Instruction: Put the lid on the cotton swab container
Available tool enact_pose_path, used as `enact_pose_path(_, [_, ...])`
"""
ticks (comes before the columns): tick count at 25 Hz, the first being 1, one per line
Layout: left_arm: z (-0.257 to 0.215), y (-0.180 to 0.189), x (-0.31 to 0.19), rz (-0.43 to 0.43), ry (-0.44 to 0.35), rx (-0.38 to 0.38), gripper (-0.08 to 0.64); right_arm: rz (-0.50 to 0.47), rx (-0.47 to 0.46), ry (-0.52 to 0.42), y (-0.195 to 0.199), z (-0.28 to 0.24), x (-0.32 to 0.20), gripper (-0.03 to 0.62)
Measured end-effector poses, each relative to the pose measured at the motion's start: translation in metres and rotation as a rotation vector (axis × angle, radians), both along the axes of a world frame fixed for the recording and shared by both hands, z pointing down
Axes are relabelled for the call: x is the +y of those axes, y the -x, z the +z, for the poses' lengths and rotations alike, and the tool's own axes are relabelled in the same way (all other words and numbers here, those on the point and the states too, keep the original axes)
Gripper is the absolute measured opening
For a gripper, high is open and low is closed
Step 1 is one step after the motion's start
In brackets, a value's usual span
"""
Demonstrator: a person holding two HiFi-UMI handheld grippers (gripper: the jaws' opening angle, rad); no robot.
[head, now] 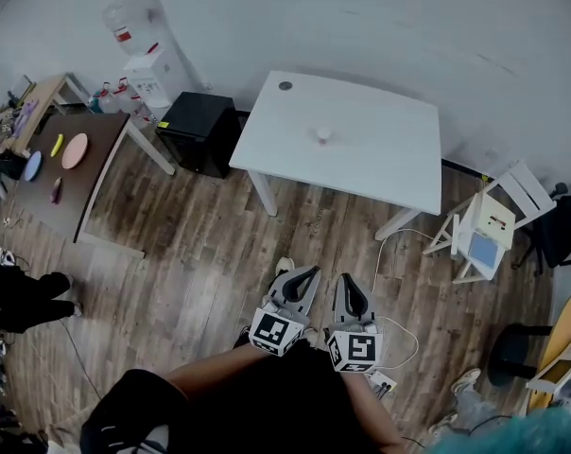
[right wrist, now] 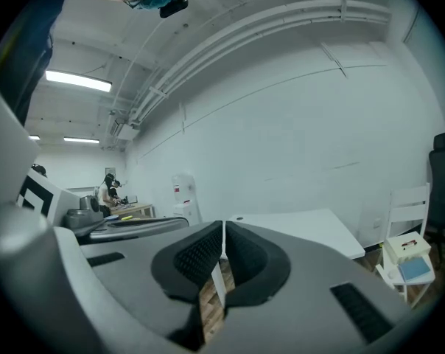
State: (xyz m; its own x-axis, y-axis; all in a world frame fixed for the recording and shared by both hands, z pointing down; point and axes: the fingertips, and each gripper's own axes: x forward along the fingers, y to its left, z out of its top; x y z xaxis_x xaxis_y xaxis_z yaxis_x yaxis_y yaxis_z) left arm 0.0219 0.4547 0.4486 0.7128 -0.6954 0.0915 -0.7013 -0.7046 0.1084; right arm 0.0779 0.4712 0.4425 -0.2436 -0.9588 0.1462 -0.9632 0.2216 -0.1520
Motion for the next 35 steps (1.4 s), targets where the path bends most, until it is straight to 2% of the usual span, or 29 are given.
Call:
enact_pose_path(4, [0.008,-0.01,-0.041,0.019,0.021,-0.013,0.014,0.03,0.034,0.043,-0.009,0.01,-0.041,0.034])
enact_pose_path(9, [0.02,-0.009,-0.109,0.032,0.047,-0.003,0.014,0.0,0.062,0.105,-0.007,0.024,-0.108,0.034])
enact_pose_path(12, [0.026,0.001,-0.155,0.013,0.054,0.021,0.014,-0.029,0.09,0.119,0.0,0.027,-0.149,0.034])
enact_pose_path(18, [0.027,0.03,-0.244,-0.021,0.06,-0.019,0.014,-0.038,0.077,0.125,0.005,0.02,-0.235,0.034])
enact_pose_path(22, [0.032,0.047,-0.292,-0.012,0.082,-0.014,0.014,-0.029,0.064,0.163,0.011,0.026,-0.284,0.033])
enact_pose_path(30, [0.046,0.067,-0.356,0.038,0.091,-0.014,0.014,0.056,0.062,0.212,0.01,0.041,-0.334,0.033])
enact_pose_path(35, [0.053,0.062,-0.38,0.035,0.147,0.017,0.014,0.094,0.092,0.251,-0.006,0.058,-0.349,0.034])
